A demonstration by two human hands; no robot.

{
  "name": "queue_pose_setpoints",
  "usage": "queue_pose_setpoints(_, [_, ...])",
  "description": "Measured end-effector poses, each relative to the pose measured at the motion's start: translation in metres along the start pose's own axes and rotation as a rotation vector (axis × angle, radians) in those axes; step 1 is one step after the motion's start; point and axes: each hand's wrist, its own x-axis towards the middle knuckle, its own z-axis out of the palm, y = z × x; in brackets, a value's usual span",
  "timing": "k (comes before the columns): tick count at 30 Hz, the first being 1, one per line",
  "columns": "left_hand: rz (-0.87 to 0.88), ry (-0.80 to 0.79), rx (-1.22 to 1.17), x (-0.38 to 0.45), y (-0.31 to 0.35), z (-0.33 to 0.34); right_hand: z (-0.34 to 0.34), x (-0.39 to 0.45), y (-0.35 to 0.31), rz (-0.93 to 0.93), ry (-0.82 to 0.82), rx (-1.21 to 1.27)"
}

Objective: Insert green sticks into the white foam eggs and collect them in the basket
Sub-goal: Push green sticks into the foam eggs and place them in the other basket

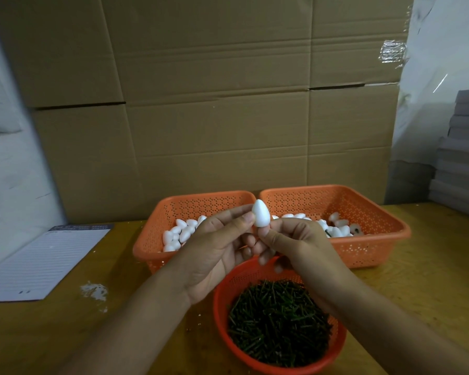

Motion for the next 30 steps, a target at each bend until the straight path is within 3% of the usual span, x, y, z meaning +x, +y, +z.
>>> queue_pose_setpoints(3, [0.005, 0.043, 0.034, 0.001, 0.003, -0.005, -0.003, 0.0, -0.001, -0.006, 0.036, 0.011])
queue_pose_setpoints(8, [0.068, 0.288, 0.102, 0.006, 0.013, -0.023, -0.022, 0.009, -0.002, 0.002, 0.244, -0.07])
queue_pose_setpoints(13, [0.129, 0.491, 0.603, 0.009, 0.018, -0.053, -0.07, 0.022, 0.002, -0.073, 0.535, -0.58])
queue_pose_setpoints(20, [0.042, 0.527, 1.024, 0.01, 0.019, -0.094, -0.109, 0.027, 0.022, 0.078, 0.565, -1.19])
queue_pose_setpoints(23, [0.012, 0.553, 1.164, 0.012, 0.016, -0.104, -0.103, 0.027, 0.024, 0.056, 0.524, -1.316])
queue_pose_setpoints(26, [0.002, 0.547, 1.226, 0.012, 0.013, -0.11, -0.084, 0.025, 0.017, -0.079, 0.392, -1.331])
queue_pose_setpoints(28, [0.007, 0.541, 1.241, 0.014, 0.013, -0.114, -0.065, 0.02, 0.009, -0.166, 0.224, -1.218])
queue_pose_setpoints(30, [0.006, 0.54, 1.263, 0.018, 0.013, -0.116, -0.047, 0.014, 0.004, -0.197, -0.054, -1.099])
